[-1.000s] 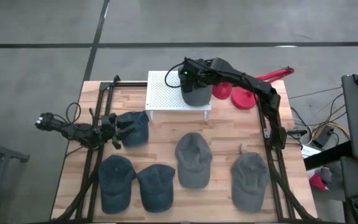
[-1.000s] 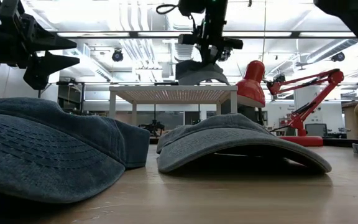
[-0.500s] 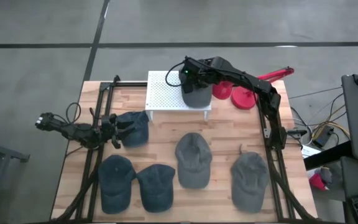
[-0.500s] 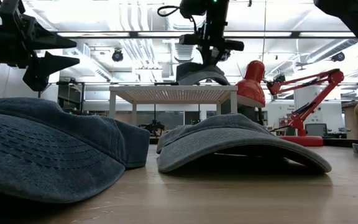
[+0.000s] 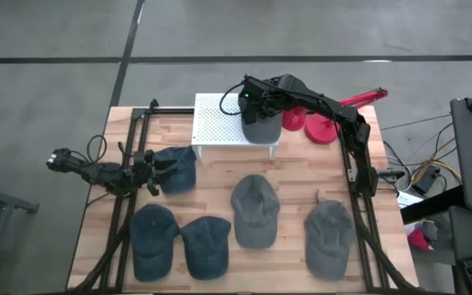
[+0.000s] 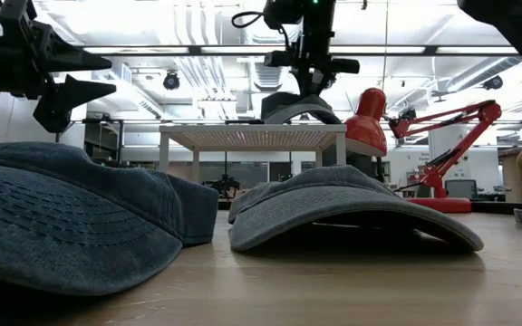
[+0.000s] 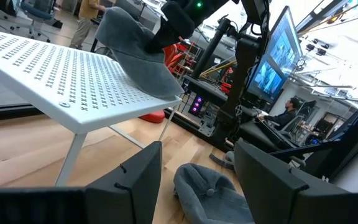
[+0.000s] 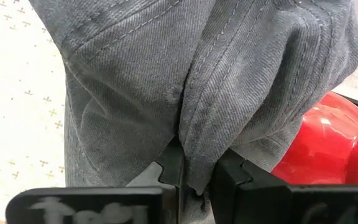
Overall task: Pick & Place hat
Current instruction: Put the top gray cap on the shelf
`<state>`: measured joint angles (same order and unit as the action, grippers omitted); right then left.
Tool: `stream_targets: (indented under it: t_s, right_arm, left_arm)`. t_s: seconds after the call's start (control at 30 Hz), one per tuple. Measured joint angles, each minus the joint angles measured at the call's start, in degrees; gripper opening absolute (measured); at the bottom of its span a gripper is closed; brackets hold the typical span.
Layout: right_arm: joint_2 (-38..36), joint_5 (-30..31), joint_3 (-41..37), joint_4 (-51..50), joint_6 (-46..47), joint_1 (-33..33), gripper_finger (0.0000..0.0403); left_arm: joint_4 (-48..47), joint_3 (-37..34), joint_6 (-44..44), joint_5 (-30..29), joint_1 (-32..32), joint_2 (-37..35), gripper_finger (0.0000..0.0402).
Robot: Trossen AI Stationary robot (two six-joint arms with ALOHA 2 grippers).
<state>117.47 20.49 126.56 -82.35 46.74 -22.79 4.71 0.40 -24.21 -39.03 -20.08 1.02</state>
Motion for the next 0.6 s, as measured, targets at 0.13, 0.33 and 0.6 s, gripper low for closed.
stream_targets:
  t_s: [0.13,0.33,0.6]
  right_arm:
    - [-0.02,0.01,-0.01,0.00,-0.14,-0.02,0.0061]
    - [-0.07,0.02,-0.02,-0.13,-0.45,-0.02,0.0103]
    - [-0.09,0.02,0.17,-0.26,-0.87,-0.04,0.0153]
  left_arm:
    - [-0.02,0.00,-0.04,-0.02,-0.02,0.00,0.0204]
    - [-0.02,0.00,-0.04,0.00,0.00,0.00,0.0204]
    - [-0.02,0.00,-0.04,-0.02,0.00,0.00,0.0204]
